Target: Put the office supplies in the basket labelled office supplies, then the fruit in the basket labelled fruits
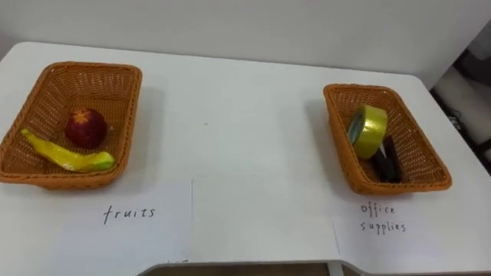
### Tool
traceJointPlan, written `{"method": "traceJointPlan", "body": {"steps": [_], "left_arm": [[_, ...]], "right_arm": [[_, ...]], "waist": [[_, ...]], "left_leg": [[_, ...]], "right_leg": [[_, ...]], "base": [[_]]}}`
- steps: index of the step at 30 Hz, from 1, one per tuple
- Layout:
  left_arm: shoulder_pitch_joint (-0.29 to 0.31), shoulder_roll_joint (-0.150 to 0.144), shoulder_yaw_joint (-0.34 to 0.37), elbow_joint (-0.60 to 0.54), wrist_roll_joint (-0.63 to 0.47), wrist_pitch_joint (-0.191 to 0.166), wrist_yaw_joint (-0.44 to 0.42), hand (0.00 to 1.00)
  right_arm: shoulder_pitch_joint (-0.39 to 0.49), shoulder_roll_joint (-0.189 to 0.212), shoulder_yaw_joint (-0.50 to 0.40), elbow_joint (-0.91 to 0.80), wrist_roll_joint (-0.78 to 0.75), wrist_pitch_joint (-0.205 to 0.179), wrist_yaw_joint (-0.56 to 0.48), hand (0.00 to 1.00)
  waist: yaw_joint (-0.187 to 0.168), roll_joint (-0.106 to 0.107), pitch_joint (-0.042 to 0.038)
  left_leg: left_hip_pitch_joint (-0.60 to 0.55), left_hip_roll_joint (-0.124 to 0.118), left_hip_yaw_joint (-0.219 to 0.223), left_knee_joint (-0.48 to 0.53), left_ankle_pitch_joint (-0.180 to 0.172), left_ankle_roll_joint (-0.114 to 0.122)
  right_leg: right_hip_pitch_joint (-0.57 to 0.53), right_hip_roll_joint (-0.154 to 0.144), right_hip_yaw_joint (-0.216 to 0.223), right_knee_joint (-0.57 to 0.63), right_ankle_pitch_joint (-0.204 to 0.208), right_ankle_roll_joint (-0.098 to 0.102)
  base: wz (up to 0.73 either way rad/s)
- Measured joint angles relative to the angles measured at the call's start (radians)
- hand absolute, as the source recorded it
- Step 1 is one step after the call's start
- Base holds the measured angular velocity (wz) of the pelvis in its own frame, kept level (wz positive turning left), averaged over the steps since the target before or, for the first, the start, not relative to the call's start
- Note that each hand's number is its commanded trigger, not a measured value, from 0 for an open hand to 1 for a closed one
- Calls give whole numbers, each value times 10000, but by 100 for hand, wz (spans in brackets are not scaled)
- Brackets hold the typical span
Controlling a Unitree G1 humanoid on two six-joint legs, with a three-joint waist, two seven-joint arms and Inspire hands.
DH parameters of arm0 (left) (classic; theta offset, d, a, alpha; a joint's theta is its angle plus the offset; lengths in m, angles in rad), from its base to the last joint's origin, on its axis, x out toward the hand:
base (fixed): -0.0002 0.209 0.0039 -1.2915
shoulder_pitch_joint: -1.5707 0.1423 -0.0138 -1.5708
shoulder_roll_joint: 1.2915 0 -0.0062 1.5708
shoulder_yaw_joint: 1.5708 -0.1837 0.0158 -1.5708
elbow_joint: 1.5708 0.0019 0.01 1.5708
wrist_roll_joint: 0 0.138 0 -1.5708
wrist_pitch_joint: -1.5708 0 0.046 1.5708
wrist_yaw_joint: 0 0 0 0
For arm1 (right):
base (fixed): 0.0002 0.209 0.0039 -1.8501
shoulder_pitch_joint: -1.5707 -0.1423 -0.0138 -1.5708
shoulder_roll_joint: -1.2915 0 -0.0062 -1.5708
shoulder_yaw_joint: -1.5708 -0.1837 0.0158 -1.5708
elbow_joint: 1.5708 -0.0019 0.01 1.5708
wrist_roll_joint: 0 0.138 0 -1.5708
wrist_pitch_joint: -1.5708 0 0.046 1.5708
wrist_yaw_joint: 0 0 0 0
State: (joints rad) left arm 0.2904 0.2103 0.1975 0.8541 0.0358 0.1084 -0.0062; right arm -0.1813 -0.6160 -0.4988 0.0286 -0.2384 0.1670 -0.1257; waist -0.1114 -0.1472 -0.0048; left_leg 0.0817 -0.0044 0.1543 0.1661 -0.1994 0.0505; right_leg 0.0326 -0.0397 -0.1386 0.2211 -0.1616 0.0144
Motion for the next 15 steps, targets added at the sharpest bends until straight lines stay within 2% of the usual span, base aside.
{"method": "traceJointPlan", "body": {"steps": [4,8,11,12,15], "left_arm": [[167,14,174,0,28,-57,19,0],[383,11,296,-10,-16,-71,75,0],[426,-2,397,-17,21,-73,277,0],[435,0,380,-18,23,-95,390,0],[478,9,360,-17,-36,-232,470,0]], "right_arm": [[302,0,-66,-10,80,-28,-86,0],[1025,0,-288,-32,719,-46,-368,0],[1460,12,-392,24,789,-62,-865,0],[1701,17,-392,130,936,-171,-1126,0],[2202,21,-391,584,1558,-360,-1532,0]], "waist": [[-183,8,-38],[-216,123,-74],[-225,239,-64],[-229,222,-5],[-221,191,6]], "left_leg": [[25,87,106,1,-36,-44],[178,185,289,-34,-82,-117],[218,207,368,-87,-96,-129],[297,219,367,-90,-104,-139],[315,236,373,-42,-134,-160]], "right_leg": [[8,74,11,-20,29,-39],[116,153,38,-23,33,-45],[122,173,71,-24,39,-57],[192,188,89,-30,45,-66],[226,206,121,-29,40,-72]], "base": [[-7],[-7],[-10],[-6],[-3]]}}
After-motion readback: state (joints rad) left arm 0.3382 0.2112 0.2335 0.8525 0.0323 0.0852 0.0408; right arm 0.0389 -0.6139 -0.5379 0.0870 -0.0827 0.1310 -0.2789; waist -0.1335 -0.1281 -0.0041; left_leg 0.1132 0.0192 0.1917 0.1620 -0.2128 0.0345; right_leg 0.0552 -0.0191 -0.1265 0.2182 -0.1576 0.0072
